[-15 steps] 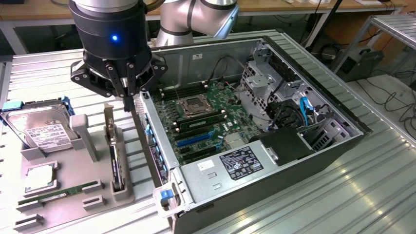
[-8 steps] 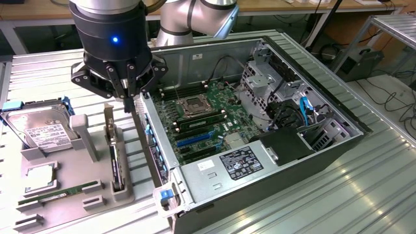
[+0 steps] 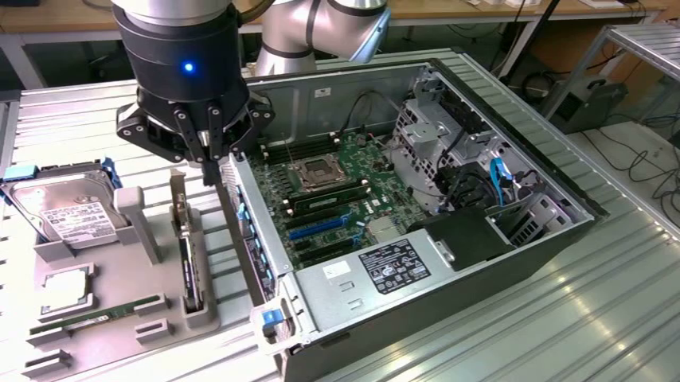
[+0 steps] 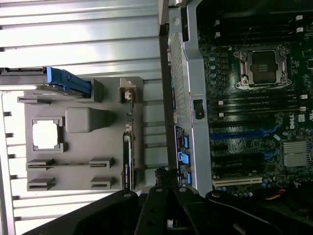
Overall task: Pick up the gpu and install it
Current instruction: 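Reach for the gpu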
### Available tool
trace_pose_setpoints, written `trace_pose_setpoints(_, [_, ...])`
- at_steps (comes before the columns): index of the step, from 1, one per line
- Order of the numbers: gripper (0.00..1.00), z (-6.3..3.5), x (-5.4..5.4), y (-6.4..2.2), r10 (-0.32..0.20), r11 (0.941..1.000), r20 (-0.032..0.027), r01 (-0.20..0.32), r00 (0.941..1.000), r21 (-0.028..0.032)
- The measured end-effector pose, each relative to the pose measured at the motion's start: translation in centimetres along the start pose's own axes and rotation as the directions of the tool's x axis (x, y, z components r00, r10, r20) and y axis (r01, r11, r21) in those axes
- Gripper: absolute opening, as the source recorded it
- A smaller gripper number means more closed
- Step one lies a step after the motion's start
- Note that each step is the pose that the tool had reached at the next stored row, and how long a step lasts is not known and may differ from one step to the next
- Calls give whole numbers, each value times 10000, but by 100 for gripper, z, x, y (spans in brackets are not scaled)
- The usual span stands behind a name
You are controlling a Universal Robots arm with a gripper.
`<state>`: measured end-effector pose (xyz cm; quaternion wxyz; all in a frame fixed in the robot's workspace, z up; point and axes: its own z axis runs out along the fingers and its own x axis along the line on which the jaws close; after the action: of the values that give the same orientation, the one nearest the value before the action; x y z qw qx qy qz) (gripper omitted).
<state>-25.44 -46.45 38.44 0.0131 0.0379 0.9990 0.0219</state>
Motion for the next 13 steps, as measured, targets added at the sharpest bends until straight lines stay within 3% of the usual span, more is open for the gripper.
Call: trace_pose_setpoints(13, [11,12,71,-25,0,10000,0,0,10000,0])
